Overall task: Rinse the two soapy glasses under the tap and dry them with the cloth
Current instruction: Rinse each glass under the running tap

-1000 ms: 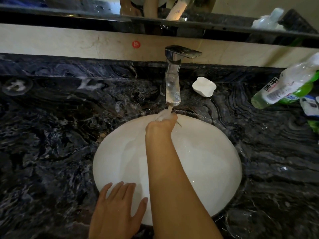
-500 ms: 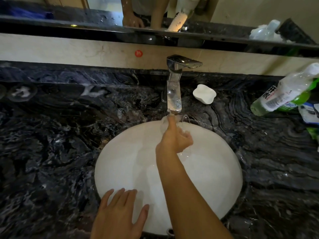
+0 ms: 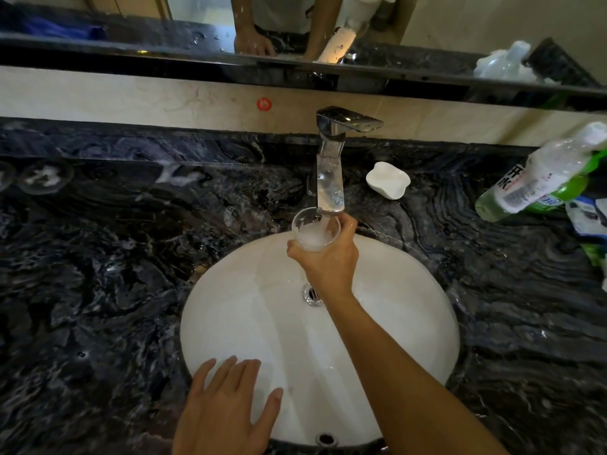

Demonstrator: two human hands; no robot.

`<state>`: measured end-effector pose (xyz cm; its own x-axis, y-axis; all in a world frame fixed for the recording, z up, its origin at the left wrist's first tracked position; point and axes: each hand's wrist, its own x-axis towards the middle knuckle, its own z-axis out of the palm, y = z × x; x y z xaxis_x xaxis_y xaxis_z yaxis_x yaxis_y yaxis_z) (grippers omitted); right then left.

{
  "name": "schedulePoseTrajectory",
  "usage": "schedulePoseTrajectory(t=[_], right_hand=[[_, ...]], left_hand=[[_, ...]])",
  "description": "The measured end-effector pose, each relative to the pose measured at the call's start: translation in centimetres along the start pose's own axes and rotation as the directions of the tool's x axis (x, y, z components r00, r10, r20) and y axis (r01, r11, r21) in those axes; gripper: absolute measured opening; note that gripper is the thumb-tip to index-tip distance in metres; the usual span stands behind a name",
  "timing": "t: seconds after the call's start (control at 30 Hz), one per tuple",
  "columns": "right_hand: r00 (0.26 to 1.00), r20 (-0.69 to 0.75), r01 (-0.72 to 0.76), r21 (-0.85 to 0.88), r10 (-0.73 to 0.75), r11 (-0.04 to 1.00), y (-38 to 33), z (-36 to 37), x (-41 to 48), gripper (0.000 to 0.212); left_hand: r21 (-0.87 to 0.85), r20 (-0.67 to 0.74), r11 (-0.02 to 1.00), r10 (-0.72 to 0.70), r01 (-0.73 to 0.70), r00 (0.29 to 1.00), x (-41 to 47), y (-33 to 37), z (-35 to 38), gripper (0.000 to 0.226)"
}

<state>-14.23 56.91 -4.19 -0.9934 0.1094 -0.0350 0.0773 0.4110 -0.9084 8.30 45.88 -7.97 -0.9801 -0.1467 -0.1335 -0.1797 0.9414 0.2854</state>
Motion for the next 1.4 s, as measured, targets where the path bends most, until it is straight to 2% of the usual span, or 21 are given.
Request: schedulePoseTrajectory(t=[0.47,0.67,0.77,0.87,0.93,1.03,1.17,1.4], right_hand=[[0.992,0.125,-0.003,-0.083,0.013,0.997,0.6,-2.0,-1.2,0.09],[0.969,0.236,0.124,-0.223,-0.069,0.967,0.7,-4.1,-2.5,0.091],[0.905,0.414,0.303,-0.474,-0.094,0.827,0.5,-4.9,-2.2,0.096],[0.822,0.564,0.51,-0.666,-0.08,0.544,0.5,-5.4,-1.7,0.089],[0.778,0.626,0.597,-0.707,-0.059,0.379,0.8,-5.7,-1.7,0.08],[0.728,0.685,0.673,-0.708,-0.023,0.216,1.1,-6.3,-1.7,0.075],[0.697,0.715,0.712,-0.699,0.056,0.062,0.8,-7.0,-1.7,0.077],[0.672,0.735,0.74,-0.669,0.085,-0.072,0.0,-7.6,-2.2,0.071]], left_hand=[[-0.008,-0.019,1.0,0.004,-0.004,1.0,-0.1,0.0,0.3,0.054],[0.005,-0.032,1.0,0.015,-0.014,0.999,-0.2,-0.1,0.4,0.054],[0.018,-0.004,1.0,0.021,-0.021,1.0,-0.4,-0.1,0.4,0.054],[0.035,0.014,0.999,0.025,-0.025,1.0,-0.4,-0.1,0.3,0.053],[0.041,0.01,0.999,0.026,-0.026,1.0,-0.4,0.1,0.0,0.052],[0.052,0.02,0.998,0.032,-0.033,0.999,-0.6,0.2,-0.2,0.054],[0.057,0.056,0.998,0.026,-0.029,0.998,-0.7,0.3,-0.3,0.057],[0.042,0.075,0.999,0.014,-0.017,0.997,-0.7,0.5,-0.4,0.058]])
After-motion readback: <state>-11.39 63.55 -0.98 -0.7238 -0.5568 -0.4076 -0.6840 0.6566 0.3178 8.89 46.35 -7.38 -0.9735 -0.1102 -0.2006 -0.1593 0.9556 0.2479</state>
